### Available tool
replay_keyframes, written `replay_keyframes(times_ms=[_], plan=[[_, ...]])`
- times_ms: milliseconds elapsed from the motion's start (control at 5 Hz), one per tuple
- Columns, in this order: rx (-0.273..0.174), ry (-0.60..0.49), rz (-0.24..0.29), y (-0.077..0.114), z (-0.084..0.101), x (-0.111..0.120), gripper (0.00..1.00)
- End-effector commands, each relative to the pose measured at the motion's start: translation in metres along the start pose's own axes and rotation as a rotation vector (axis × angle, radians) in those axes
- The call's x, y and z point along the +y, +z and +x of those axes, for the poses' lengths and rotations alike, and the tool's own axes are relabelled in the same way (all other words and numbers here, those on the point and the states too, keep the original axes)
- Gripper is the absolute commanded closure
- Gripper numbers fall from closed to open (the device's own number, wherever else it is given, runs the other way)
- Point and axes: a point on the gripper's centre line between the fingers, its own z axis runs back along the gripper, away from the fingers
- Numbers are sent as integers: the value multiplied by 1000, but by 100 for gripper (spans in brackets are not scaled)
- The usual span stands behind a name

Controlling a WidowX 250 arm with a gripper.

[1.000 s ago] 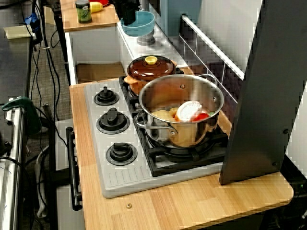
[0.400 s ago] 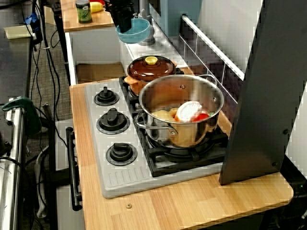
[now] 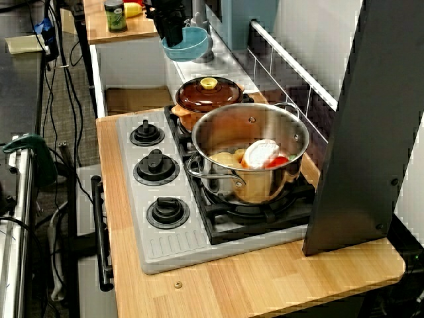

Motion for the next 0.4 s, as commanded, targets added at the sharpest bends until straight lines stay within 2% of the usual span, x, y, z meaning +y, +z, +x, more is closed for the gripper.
replay_keyframes(times_ms=[0,200], plan=[[-28,42,11,0,13,10,100],[-22,55,10,-4,14,13,100]])
